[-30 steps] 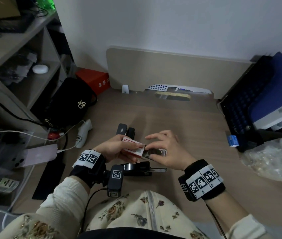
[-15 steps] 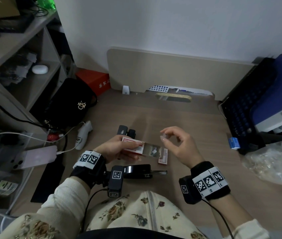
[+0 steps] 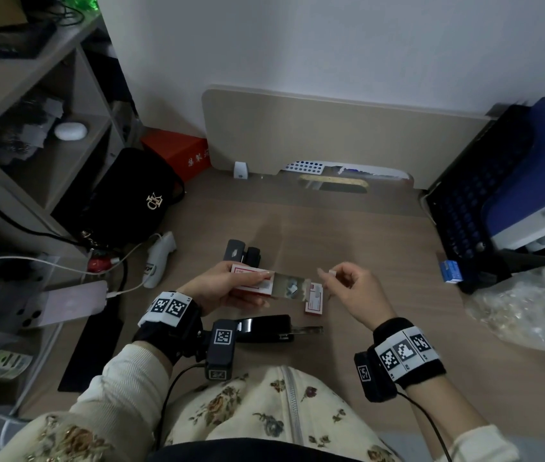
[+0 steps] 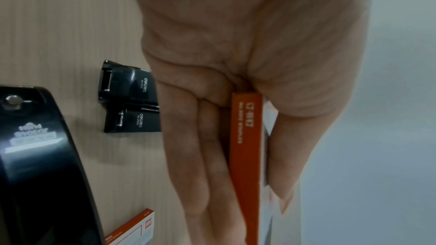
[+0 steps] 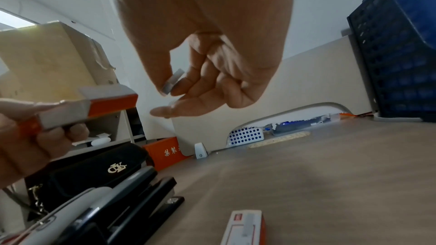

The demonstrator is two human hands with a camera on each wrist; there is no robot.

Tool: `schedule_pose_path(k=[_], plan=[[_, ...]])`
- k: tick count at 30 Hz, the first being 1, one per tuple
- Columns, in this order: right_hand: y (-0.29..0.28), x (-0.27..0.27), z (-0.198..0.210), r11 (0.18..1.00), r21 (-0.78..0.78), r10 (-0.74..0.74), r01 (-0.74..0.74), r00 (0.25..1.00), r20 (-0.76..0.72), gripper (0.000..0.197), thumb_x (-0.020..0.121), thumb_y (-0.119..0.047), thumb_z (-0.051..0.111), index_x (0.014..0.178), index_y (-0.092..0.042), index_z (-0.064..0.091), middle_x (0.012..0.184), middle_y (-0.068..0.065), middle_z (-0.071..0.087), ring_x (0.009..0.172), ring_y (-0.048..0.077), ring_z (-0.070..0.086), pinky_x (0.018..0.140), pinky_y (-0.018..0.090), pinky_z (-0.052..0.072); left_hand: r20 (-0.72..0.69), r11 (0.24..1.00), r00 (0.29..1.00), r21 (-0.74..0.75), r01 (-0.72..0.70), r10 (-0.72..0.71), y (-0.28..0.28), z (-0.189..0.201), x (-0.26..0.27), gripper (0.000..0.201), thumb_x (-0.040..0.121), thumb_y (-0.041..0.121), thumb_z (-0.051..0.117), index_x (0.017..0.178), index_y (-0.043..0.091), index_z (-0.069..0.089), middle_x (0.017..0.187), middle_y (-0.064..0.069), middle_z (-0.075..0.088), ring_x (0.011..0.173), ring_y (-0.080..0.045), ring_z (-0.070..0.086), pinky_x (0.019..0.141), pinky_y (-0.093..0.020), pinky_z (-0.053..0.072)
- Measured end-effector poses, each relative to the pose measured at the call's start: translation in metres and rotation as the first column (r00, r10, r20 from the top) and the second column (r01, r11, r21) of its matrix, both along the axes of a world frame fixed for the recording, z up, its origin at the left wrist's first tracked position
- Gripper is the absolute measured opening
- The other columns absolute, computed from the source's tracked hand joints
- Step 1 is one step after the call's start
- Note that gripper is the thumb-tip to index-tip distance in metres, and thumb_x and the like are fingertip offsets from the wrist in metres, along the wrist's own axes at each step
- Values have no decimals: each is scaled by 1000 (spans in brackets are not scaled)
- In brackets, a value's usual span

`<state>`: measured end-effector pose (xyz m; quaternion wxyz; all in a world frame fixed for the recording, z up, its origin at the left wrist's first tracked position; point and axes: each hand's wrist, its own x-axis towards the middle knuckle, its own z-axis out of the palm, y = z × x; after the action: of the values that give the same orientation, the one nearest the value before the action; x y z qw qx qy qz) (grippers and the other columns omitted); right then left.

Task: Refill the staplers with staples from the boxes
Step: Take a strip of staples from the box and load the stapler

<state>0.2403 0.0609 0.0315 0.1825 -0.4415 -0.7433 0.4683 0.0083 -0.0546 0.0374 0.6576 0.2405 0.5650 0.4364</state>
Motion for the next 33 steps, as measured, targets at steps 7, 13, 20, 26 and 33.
schedule_pose_path(k=[7, 13, 20, 26, 33], plan=[[5, 7, -27, 995, -97, -34, 35, 999, 17, 22, 71, -26, 81, 71, -16, 62, 69, 11, 69, 60, 21, 63, 64, 40, 55, -3, 1000, 1000, -7, -13, 13, 0, 0, -4, 32, 83, 23, 67, 108, 3, 69, 83, -13, 74, 66, -19, 72, 64, -27, 60], [0, 9, -43, 998, -36, 53, -49, 991, 125, 14, 73, -18, 80, 73, -17, 66, 62, -7, 59, 53, -1, 47, 57, 15, 39, -18, 1000, 1000, -23, -17, 17, -3, 0, -4, 24, 90, 18, 62, 106, 2, 69, 82, -14, 74, 65, -19, 72, 60, -26, 59], [-4, 10, -58, 962, 21, 241, -271, 886, 397, 16, 84, -22, 68, 99, -18, 72, 93, -6, 62, 67, 1, 48, 70, 20, 38, -23, 999, 999, -24, -38, 37, -7, 3, -4, 21, 90, 18, 61, 103, 3, 68, 77, -12, 74, 63, -18, 72, 57, -24, 58], [-13, 1, -61, 934, -45, 324, -354, 790, 520, 17, 85, -19, 65, 100, -25, 69, 95, -8, 65, 76, 4, 55, 61, 13, 36, -29, 998, 998, -28, -52, 51, -9, 3, -6, 20, 91, 17, 61, 104, 4, 69, 78, -12, 74, 64, -18, 72, 56, -23, 57], [-17, -3, -79, 878, 24, 376, -478, 720, 584, 19, 90, -17, 58, 106, -14, 68, 113, 1, 63, 106, 19, 58, 81, 20, 38, -41, 998, 998, -31, -51, 49, -10, 0, -6, 18, 92, 16, 60, 103, 5, 68, 78, -12, 74, 63, -17, 72, 57, -23, 58]])
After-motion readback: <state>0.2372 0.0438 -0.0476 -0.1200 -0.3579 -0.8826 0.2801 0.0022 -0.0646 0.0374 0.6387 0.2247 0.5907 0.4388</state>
